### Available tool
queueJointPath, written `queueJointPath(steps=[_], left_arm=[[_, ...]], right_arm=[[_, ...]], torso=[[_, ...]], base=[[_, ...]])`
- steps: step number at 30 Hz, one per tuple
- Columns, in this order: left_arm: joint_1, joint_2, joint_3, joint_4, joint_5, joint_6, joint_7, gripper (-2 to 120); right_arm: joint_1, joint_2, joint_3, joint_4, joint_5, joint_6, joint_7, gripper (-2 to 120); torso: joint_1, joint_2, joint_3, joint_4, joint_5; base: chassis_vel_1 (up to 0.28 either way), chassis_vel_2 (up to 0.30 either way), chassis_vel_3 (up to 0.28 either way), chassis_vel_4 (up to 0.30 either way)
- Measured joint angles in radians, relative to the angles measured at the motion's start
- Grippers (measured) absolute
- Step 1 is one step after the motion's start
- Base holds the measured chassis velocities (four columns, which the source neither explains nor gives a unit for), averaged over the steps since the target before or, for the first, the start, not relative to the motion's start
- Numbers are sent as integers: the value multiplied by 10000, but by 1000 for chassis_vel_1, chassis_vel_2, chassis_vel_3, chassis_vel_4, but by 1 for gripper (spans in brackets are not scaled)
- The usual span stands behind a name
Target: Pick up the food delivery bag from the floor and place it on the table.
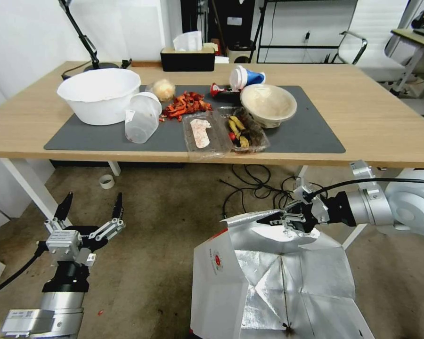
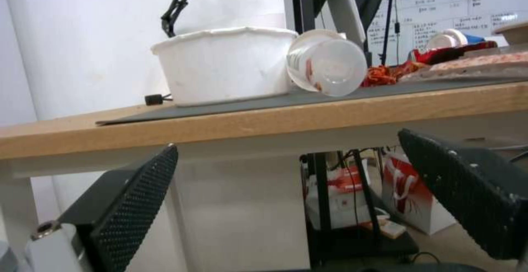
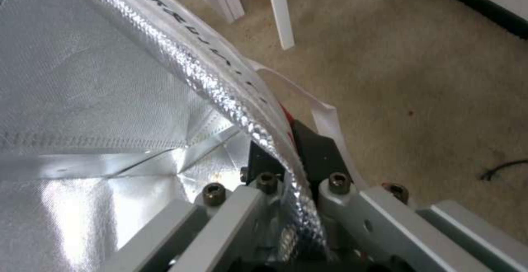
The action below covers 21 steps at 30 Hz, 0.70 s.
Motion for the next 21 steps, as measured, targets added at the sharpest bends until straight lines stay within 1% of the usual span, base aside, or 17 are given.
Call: queueJointPath(steps=[2,6,9,13,16,21], left_arm=[[1,12,-3,-1,0,6,0,100],[-5,30,-14,-1,0,10,0,100],[-8,43,-18,-1,-4,12,-1,100],[-7,45,-18,-1,-5,13,-3,100],[-6,50,-16,-11,-6,13,-4,100],[-5,55,-16,-28,-7,14,-4,100]], right_arm=[[23,2,-20,0,-3,-2,-3,0],[33,4,-40,7,-5,-4,-3,0],[33,2,-50,37,-8,-15,-3,0],[26,-10,-50,58,-9,-23,-3,0],[11,-32,-39,85,-9,-30,-4,0],[10,-50,-23,98,0,-34,-4,0]], torso=[[50,124,77,1,0],[99,241,141,0,0],[162,415,253,0,1],[196,506,308,0,0],[266,678,415,0,0],[326,839,513,0,0]], base=[[0,0,0,0],[0,0,0,0],[0,0,0,0],[0,0,0,0],[0,0,0,0],[0,0,0,0]])
